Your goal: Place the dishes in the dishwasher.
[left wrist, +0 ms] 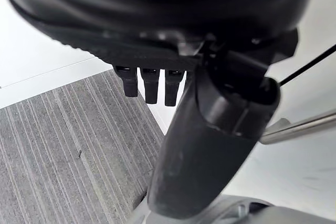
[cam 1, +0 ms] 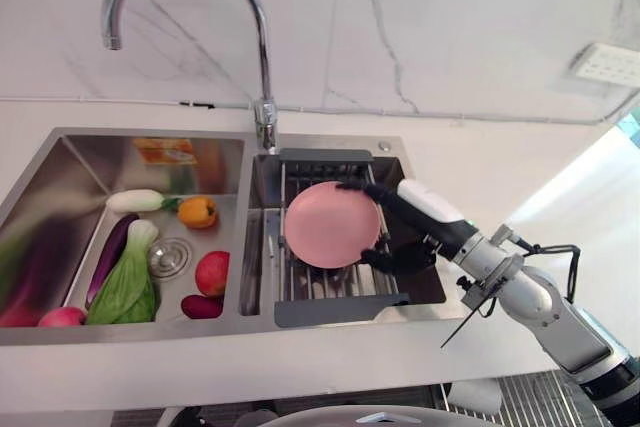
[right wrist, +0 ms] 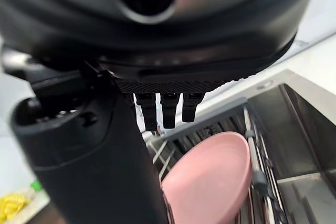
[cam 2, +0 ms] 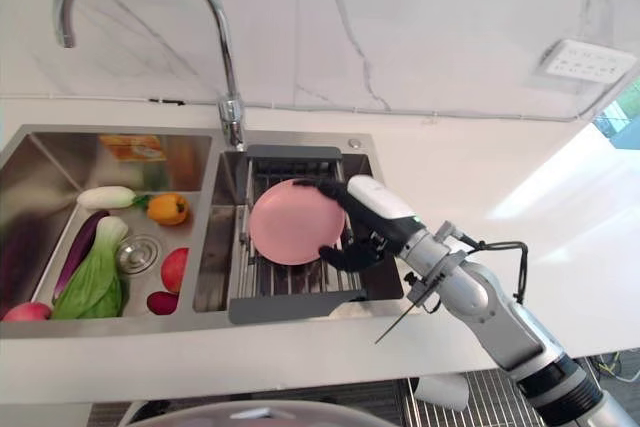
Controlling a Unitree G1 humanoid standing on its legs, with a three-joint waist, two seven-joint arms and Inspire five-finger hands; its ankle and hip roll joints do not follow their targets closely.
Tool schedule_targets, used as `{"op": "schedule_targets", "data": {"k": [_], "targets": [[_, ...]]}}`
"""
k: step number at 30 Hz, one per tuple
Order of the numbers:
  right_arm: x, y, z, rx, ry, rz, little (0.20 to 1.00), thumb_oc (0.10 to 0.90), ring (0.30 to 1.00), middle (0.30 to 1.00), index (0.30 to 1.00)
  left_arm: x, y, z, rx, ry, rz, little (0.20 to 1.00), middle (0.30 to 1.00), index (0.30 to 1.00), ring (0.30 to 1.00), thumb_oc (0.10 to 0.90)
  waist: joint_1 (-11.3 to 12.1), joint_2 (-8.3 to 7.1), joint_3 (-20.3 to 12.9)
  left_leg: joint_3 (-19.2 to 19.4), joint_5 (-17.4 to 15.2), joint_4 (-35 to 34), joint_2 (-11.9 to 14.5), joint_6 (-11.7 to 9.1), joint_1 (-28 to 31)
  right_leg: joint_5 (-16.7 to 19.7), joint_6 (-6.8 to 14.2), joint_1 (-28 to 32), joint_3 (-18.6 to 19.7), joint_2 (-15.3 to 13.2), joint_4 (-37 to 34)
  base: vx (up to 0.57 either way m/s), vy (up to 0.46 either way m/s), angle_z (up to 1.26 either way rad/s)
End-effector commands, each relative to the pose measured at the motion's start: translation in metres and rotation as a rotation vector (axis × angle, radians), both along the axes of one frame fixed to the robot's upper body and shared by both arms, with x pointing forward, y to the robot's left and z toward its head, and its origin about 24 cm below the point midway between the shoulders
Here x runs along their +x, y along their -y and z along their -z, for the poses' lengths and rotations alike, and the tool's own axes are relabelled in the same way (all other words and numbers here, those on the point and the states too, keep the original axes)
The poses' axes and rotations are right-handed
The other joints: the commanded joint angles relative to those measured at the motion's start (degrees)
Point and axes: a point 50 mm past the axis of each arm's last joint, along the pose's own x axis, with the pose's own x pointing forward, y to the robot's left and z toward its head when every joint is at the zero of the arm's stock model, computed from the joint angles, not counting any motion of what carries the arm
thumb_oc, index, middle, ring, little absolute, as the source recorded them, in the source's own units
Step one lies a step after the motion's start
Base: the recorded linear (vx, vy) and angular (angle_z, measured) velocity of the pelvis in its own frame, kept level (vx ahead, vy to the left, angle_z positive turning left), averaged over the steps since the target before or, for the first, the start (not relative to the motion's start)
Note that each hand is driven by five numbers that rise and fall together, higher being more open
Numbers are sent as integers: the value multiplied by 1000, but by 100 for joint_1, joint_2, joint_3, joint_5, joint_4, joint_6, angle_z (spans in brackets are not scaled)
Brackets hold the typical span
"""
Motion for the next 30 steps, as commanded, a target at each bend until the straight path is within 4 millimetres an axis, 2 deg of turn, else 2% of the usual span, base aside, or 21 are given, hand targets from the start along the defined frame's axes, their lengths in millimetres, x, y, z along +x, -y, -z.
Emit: {"op": "schedule_targets", "data": {"k": [1,3,15,21,23,26,30], "targets": [[8,-2,-40,3,213,-11,900,800,900,900,900,44,36,1,-86,102,134,900,900,900,900,800,139,359,-73,227,185,65,853,-686,651,-87,590,-24,-520,-423,118,9,12,10],[9,-1,-32,-94,229,5,900,800,900,900,900,47,37,0,-93,110,142,900,900,900,900,800,165,382,-51,182,181,75,841,-688,631,-92,588,-15,-557,-434,130,5,18,6],[8,-5,-11,-184,184,2,900,800,900,900,900,48,41,1,-115,103,157,900,900,900,900,800,165,441,0,109,145,96,816,-684,646,-139,562,61,-624,-467,126,-2,8,5],[10,-5,-2,-268,224,31,900,800,900,900,900,46,43,2,-115,93,155,900,900,900,900,800,174,465,2,78,132,95,805,-680,641,-164,557,89,-642,-468,123,0,0,0],[12,-3,-4,-311,272,52,900,800,900,900,900,46,42,2,-110,95,152,900,900,900,900,800,173,468,1,72,128,95,804,-681,638,-168,560,91,-642,-467,121,0,0,0],[22,3,5,-434,463,183,900,800,900,900,900,49,50,2,-89,120,166,900,900,900,900,800,220,506,38,10,99,95,788,-674,636,-195,560,124,-697,-474,124,0,0,0],[26,7,11,-529,585,220,900,800,900,900,900,51,52,1,-72,134,188,900,900,900,900,800,256,523,62,-31,88,96,780,-679,629,-208,563,149,-723,-481,125,-1,0,2]]}}
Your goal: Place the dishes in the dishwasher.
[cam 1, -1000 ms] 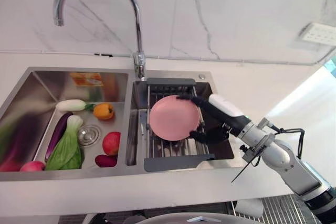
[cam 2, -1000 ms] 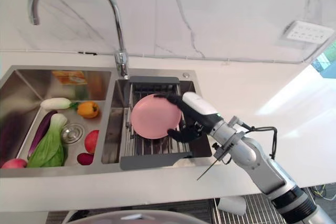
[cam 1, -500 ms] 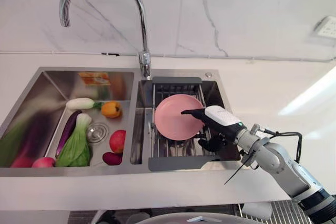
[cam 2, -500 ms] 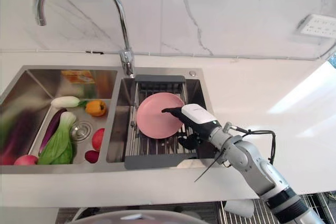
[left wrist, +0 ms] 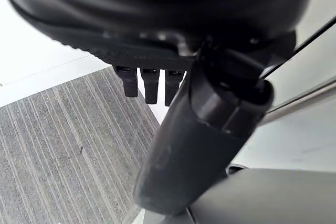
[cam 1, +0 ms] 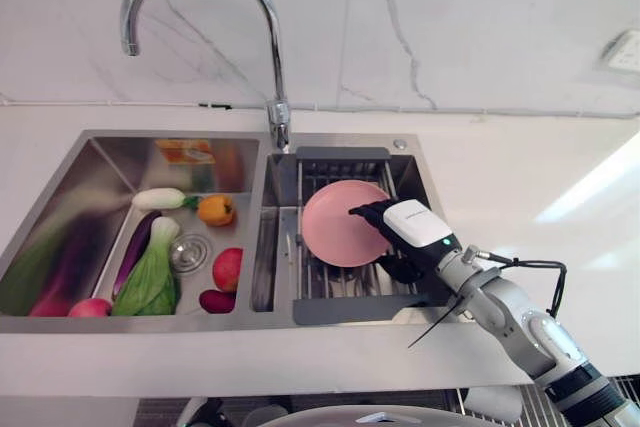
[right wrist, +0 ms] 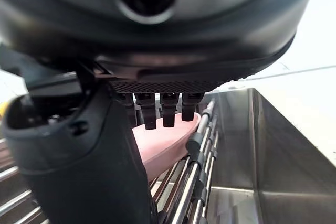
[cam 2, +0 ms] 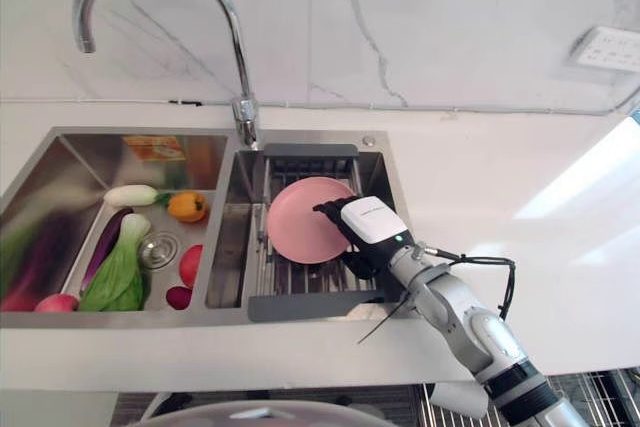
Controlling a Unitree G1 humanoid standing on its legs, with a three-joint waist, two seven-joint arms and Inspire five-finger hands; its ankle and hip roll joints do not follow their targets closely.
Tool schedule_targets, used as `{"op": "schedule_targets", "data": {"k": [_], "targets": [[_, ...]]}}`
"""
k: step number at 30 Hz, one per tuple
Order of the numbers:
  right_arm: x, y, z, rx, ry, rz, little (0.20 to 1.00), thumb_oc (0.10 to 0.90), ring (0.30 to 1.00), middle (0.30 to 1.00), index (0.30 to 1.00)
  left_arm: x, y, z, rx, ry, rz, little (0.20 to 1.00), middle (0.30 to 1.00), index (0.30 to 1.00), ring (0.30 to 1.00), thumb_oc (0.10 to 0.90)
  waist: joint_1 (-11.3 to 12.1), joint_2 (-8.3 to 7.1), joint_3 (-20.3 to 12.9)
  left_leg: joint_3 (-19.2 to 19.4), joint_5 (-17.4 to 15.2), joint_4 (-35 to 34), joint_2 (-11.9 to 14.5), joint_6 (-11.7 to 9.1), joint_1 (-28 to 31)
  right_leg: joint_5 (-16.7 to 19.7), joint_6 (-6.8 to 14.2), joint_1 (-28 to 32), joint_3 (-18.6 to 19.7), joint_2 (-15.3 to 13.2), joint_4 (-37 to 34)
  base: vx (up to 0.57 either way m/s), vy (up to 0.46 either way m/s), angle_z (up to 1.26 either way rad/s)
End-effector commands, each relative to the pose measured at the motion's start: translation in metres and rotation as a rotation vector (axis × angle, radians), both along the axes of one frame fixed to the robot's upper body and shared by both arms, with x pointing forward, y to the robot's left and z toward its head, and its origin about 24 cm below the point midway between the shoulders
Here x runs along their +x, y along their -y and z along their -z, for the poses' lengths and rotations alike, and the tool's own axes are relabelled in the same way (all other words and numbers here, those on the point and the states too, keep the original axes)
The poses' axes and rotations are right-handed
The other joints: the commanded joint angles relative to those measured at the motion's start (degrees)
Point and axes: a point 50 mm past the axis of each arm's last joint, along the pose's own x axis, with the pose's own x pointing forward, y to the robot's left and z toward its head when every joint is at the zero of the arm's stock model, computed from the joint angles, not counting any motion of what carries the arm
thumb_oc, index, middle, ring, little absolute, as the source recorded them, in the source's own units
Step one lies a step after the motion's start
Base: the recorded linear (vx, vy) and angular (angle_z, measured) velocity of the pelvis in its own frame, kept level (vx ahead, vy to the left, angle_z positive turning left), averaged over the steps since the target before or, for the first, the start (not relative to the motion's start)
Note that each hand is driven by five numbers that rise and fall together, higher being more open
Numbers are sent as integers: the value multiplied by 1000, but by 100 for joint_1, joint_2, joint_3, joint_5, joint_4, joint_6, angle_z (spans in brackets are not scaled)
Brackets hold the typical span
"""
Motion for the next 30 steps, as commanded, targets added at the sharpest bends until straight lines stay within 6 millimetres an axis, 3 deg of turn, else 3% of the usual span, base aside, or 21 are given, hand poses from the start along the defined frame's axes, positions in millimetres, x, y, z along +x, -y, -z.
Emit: {"op": "schedule_targets", "data": {"k": [1,4,5,6,13,21,27,30], "targets": [[21,8,-32,-140,339,10,900,800,900,900,900,43,29,-4,-22,132,122,900,900,900,900,800,194,177,-81,132,65,97,848,-711,541,-142,511,-22,-519,-434,146,-5,-1,4],[26,6,-26,-164,369,23,900,800,900,900,900,44,30,-4,-19,139,121,900,900,900,900,800,209,182,-70,113,70,101,848,-716,534,-143,505,-17,-526,-435,148,-10,-2,4],[27,6,-22,-182,369,22,521,547,521,521,521,43,30,-4,-16,138,121,900,900,900,900,800,227,184,-72,104,69,102,849,-718,535,-147,503,-12,-530,-436,147,-3,1,4],[29,4,-21,-189,382,24,300,400,300,300,300,42,31,-4,-14,139,121,900,900,900,900,800,237,190,-71,99,72,103,850,-721,536,-154,499,-5,-535,-436,146,-3,-4,5],[33,9,-20,-175,481,75,300,400,300,300,300,43,33,-4,-5,167,120,900,900,900,900,800,281,207,-65,71,83,106,852,-729,553,-186,482,51,-590,-420,142,-5,-2,4],[31,15,-52,-40,688,124,300,400,300,300,300,44,35,-5,13,192,150,900,900,900,900,800,294,232,-55,34,103,105,873,-739,559,-189,477,92,-652,-417,139,-7,-1,5],[24,26,-92,46,881,169,300,400,300,300,300,42,34,-5,27,193,151,900,900,900,900,800,247,216,-54,68,87,94,877,-732,574,-172,486,48,-586,-400,130,0,0,0],[20,29,-98,58,906,176,300,400,300,300,300,42,34,-5,28,190,155,900,900,900,900,800,244,214,-56,76,83,94,878,-731,576,-175,483,44,-577,-394,130,0,0,0]]}}
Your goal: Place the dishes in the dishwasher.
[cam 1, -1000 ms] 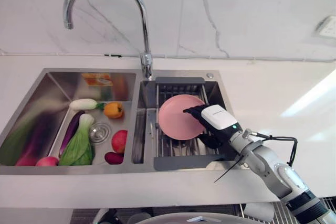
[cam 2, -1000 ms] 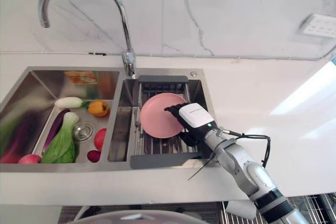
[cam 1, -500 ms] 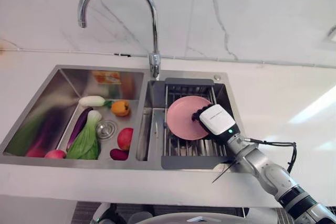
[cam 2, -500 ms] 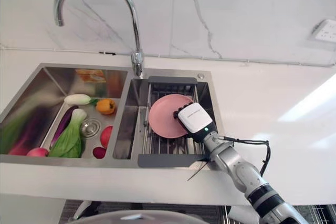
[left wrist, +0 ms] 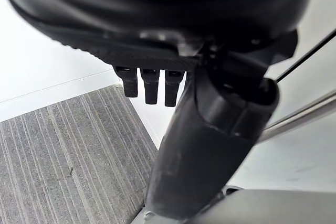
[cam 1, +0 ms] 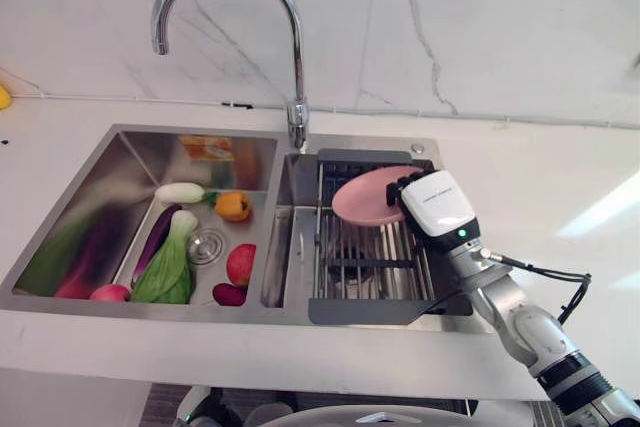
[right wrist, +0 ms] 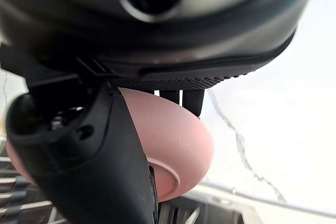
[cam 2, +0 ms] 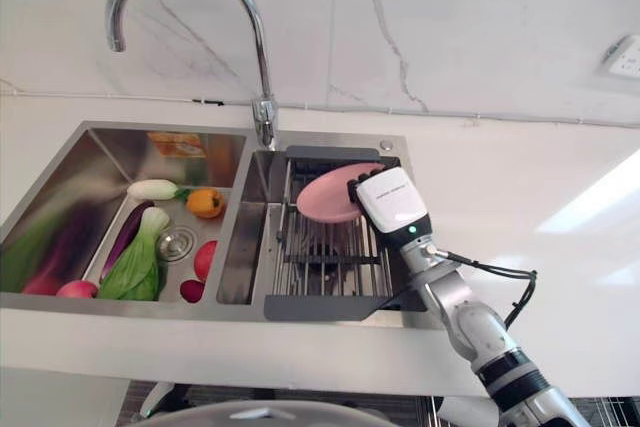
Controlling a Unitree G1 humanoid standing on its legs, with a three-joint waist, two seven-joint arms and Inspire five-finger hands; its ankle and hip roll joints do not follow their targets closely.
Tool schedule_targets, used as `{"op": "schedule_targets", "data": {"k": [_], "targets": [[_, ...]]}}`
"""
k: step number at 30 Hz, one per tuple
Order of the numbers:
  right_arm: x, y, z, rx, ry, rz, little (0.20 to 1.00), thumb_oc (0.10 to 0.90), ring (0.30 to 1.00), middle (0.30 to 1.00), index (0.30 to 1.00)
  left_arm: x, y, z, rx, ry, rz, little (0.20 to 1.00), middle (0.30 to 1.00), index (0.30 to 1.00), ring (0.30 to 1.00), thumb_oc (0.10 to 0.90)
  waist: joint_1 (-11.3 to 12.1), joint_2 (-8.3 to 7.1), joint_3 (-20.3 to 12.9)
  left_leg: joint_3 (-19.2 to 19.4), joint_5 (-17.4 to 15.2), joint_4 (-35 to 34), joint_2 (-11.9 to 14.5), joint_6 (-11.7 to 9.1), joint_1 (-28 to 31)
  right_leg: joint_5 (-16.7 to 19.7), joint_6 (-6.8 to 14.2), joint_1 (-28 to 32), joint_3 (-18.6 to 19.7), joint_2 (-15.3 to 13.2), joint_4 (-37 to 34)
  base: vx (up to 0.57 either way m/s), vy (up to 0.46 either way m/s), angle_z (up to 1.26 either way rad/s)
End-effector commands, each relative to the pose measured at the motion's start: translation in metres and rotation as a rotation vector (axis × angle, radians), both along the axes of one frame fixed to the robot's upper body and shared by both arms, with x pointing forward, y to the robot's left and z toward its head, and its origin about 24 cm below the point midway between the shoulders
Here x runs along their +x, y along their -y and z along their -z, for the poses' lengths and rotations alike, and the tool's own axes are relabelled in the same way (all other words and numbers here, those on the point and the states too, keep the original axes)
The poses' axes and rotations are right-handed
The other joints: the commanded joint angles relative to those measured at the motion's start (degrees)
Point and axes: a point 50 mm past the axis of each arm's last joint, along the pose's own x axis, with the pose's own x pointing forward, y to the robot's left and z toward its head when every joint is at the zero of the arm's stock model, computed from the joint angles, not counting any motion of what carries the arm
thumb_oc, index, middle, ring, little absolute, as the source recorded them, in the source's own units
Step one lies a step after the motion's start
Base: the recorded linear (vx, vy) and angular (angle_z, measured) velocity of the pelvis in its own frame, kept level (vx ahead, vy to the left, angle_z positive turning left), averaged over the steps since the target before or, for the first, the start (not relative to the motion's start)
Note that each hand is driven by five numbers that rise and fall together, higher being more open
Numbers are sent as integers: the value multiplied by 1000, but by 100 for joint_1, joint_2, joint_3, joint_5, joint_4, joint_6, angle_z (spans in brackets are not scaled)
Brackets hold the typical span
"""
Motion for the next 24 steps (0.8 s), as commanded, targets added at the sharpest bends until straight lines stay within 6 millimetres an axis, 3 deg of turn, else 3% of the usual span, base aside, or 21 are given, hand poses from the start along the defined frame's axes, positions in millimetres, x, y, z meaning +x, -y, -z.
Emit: {"op": "schedule_targets", "data": {"k": [1,3,4,7,8,9,11,13,14,16,21,24], "targets": [[1,13,-85,119,433,-7,300,400,300,300,300,36,30,-3,-33,108,132,900,900,900,900,800,70,140,-71,258,51,100,887,-731,574,-154,488,-61,-332,-397,114,0,0,0],[-7,20,-96,145,492,7,300,400,300,300,300,36,31,-3,-37,107,141,900,900,900,900,800,31,132,-74,279,28,105,878,-716,581,-149,498,-74,-302,-397,107,0,32,-1],[-16,34,-112,150,584,42,300,400,300,300,300,35,34,-2,-45,101,177,900,900,900,900,800,-88,108,-52,352,-88,114,828,-685,651,-110,564,-111,-161,-426,108,0,47,-1],[-20,40,-120,142,614,58,300,400,300,300,300,36,36,-2,-45,97,198,900,900,900,900,800,-92,102,-71,410,-82,99,797,-656,640,-30,581,-190,-80,-444,98,-15,62,-17],[-31,55,-133,133,692,106,300,400,300,300,300,38,38,-2,-50,98,220,900,900,900,900,800,-258,80,-83,533,-206,97,736,-614,700,30,653,-268,94,-492,115,12,56,-33],[-31,55,-133,133,692,106,300,400,300,300,300,38,38,-2,-50,98,220,900,900,900,900,800,-258,80,-83,533,-206,97,736,-614,700,30,653,-268,94,-492,115,-3,126,-48],[-52,79,-148,136,773,204,300,400,300,300,300,46,40,-5,-72,124,247,900,900,900,900,800,-507,55,-89,775,-351,80,597,-500,741,243,776,-531,461,-590,139,-33,147,-35],[-56,82,-149,150,786,221,300,400,300,300,300,48,40,-6,-76,129,247,900,900,900,900,800,-530,56,-93,837,-328,63,561,-470,721,318,781,-606,546,-611,136,-39,134,-85],[-71,98,-150,147,814,323,300,400,300,300,300,54,41,-7,-89,140,247,900,900,900,900,800,-805,66,-60,1032,-493,60,436,-383,798,433,904,-790,857,-682,171,-34,167,-90],[-76,104,-148,144,813,370,300,400,300,300,300,56,41,-8,-90,144,241,900,900,900,900,800,-903,67,-39,1118,-530,60,394,-354,810,493,939,-870,988,-706,184,-30,149,-51],[-101,127,-126,175,751,562,300,400,300,300,300,60,40,-10,-101,163,226,900,900,900,900,800,-1389,66,41,1434,-710,60,245,-225,900,618,1045,-1223,1555,-764,431,-11,122,-88],[-110,122,-103,257,640,584,300,400,300,300,300,56,34,-8,-88,150,181,900,900,900,900,800,-1694,68,148,1612,-791,60,164,-152,998,644,1073,-1428,1796,-775,623,-18,104,-22]]}}
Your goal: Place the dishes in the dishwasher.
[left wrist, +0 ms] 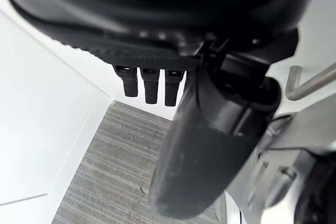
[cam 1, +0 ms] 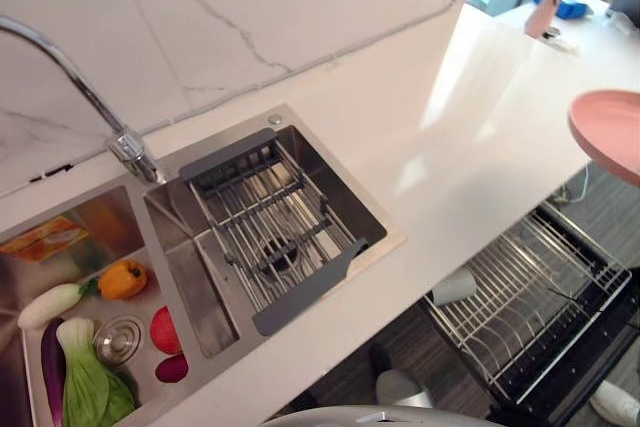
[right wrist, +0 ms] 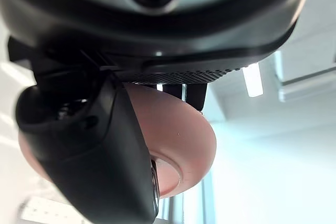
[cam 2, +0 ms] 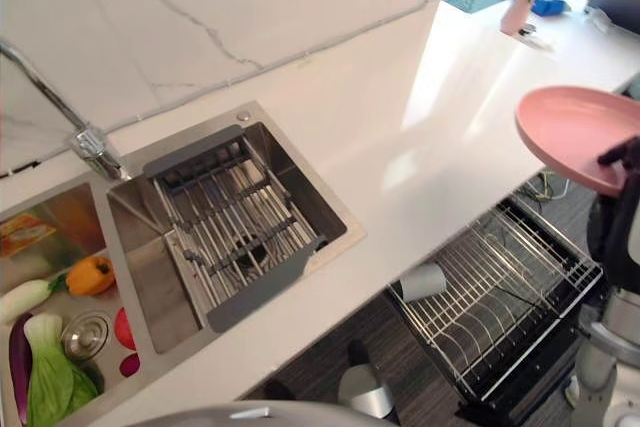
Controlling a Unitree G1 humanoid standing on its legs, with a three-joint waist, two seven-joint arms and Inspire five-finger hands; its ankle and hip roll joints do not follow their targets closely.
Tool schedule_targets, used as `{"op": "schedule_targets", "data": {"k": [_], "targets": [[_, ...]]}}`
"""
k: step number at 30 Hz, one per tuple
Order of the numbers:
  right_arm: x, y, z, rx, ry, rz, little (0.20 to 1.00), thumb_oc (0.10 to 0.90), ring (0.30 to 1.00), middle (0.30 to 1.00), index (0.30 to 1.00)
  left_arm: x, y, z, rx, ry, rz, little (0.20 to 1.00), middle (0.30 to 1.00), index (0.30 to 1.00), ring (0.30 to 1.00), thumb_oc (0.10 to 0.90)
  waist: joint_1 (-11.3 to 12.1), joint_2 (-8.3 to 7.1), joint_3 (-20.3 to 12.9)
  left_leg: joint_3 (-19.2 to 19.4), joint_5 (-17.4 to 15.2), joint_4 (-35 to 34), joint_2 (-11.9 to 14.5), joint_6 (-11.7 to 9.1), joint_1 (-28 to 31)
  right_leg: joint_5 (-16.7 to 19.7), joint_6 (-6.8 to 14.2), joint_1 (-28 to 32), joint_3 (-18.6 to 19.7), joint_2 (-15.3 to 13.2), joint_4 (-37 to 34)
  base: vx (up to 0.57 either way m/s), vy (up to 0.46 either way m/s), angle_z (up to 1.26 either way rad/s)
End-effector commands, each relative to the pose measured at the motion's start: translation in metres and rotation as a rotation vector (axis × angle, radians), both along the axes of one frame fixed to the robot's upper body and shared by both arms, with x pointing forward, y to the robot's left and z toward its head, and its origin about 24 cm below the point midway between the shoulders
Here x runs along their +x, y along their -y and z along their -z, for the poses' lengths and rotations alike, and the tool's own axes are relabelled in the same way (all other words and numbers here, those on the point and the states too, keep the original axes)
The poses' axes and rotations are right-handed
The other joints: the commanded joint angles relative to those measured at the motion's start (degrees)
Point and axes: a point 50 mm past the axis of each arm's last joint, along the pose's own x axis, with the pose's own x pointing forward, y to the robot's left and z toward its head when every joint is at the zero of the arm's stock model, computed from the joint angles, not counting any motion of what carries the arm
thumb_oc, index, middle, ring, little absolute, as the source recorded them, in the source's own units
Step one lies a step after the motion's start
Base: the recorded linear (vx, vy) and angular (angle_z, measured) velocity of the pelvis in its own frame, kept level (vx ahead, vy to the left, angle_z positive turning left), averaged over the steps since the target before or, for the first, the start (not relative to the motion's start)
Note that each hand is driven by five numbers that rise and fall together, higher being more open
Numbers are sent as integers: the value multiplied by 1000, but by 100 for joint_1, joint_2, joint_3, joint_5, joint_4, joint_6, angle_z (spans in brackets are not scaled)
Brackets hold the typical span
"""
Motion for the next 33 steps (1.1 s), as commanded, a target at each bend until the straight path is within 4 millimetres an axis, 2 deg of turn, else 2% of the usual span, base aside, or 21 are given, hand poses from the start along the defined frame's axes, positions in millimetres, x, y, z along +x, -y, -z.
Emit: {"op": "schedule_targets", "data": {"k": [1,4,5,6,7,9,12,13,14,16,18,19,23,27,29,30,31,32,33], "targets": [[17,-13,-31,-28,213,-121,300,400,300,300,300,124,18,-20,-55,420,131,900,900,900,900,800,6,-251,-206,-251,-415,66,371,-383,792,277,517,-436,238,-390,383,-22,55,-13],[18,-16,-25,0,188,-139,300,400,300,300,300,123,16,-19,-47,414,120,900,900,900,900,800,-40,-263,-176,-196,-429,66,338,-368,822,296,526,-467,283,-400,397,-20,41,-35],[20,-21,-8,72,112,-171,300,400,300,300,300,122,15,-18,-38,407,95,900,900,900,900,800,-96,-284,-112,-82,-465,66,271,-335,889,344,549,-516,334,-422,418,-22,39,-24],[20,-21,-8,72,112,-171,300,400,300,300,300,122,15,-18,-38,407,95,900,900,900,900,800,-96,-284,-112,-82,-465,66,271,-335,889,344,549,-516,334,-422,418,-52,63,-37],[23,-23,11,124,9,-184,300,400,300,300,300,125,15,-19,-35,412,80,900,900,900,900,800,-84,-291,-47,-30,-472,66,235,-323,908,365,553,-548,325,-445,452,-30,24,-13],[23,-23,11,124,9,-184,300,400,300,300,300,125,15,-19,-35,412,80,900,900,900,900,800,-84,-291,-47,-30,-472,66,235,-323,908,365,553,-548,325,-445,452,-28,15,-20],[38,-16,69,182,-301,-157,300,400,300,300,300,135,26,-20,-56,420,159,900,900,900,900,800,136,-291,104,-192,-459,66,210,-334,907,345,546,-463,53,-593,514,-75,-16,-28],[42,-13,75,177,-319,-144,300,400,300,300,300,138,26,-21,-54,427,161,900,900,900,900,800,134,-292,138,-218,-454,66,212,-342,906,346,544,-437,-2,-608,506,-46,-46,6],[45,-10,95,213,-395,-121,300,400,300,300,300,140,24,-22,-45,434,158,900,900,900,900,800,236,-283,172,-264,-422,66,227,-367,893,343,531,-408,-89,-622,502,-39,-36,62],[46,-10,96,213,-393,-123,300,400,300,300,300,141,24,-22,-45,435,156,900,900,900,900,800,221,-287,181,-270,-420,66,228,-369,893,343,529,-402,-96,-622,499,-24,-35,71],[47,-9,124,263,-507,-99,300,400,300,300,300,139,20,-22,-30,425,143,900,900,900,900,800,365,-292,210,-349,-376,66,264,-407,864,316,491,-320,-233,-634,465,-34,-62,41],[48,-9,124,263,-506,-102,300,400,300,300,300,139,20,-22,-29,426,140,900,900,900,900,800,347,-298,217,-355,-374,66,266,-409,865,316,489,-311,-241,-634,460,-24,-63,18],[48,-11,173,392,-718,-74,300,400,300,300,300,134,14,-20,-8,391,140,900,900,900,900,800,570,-313,224,-482,-284,66,389,-506,811,261,415,-137,-451,-572,311,-20,-78,17],[42,-7,186,461,-778,-41,300,400,300,300,300,130,12,-19,-8,375,137,900,900,900,900,800,635,-308,172,-582,-240,66,455,-554,782,192,370,-33,-522,-527,252,7,-70,13],[38,-5,189,497,-784,-27,535,557,535,535,535,130,11,-19,-9,373,136,900,900,900,900,800,670,-296,114,-625,-177,66,481,-575,724,152,315,-30,-563,-496,263,14,-67,22],[35,-3,190,522,-784,-15,585,590,585,585,585,130,11,-19,-11,374,136,900,900,900,900,800,678,-284,95,-654,-161,66,506,-589,711,120,298,-1,-597,-480,265,21,-38,19],[35,-3,190,522,-784,-15,585,590,585,585,585,130,11,-19,-11,374,136,900,900,900,900,800,678,-284,95,-654,-161,66,506,-589,711,120,298,-1,-597,-480,265,25,-65,28],[29,1,193,567,-787,12,862,775,862,862,862,130,12,-19,-18,373,141,900,900,900,900,800,689,-270,63,-708,-135,66,542,-614,691,86,270,62,-677,-454,243,15,-45,21],[29,1,193,567,-787,12,862,775,862,862,862,130,12,-19,-18,373,141,900,900,900,900,800,689,-270,63,-708,-135,66,542,-614,691,86,270,62,-677,-454,243,42,-76,10]]}}
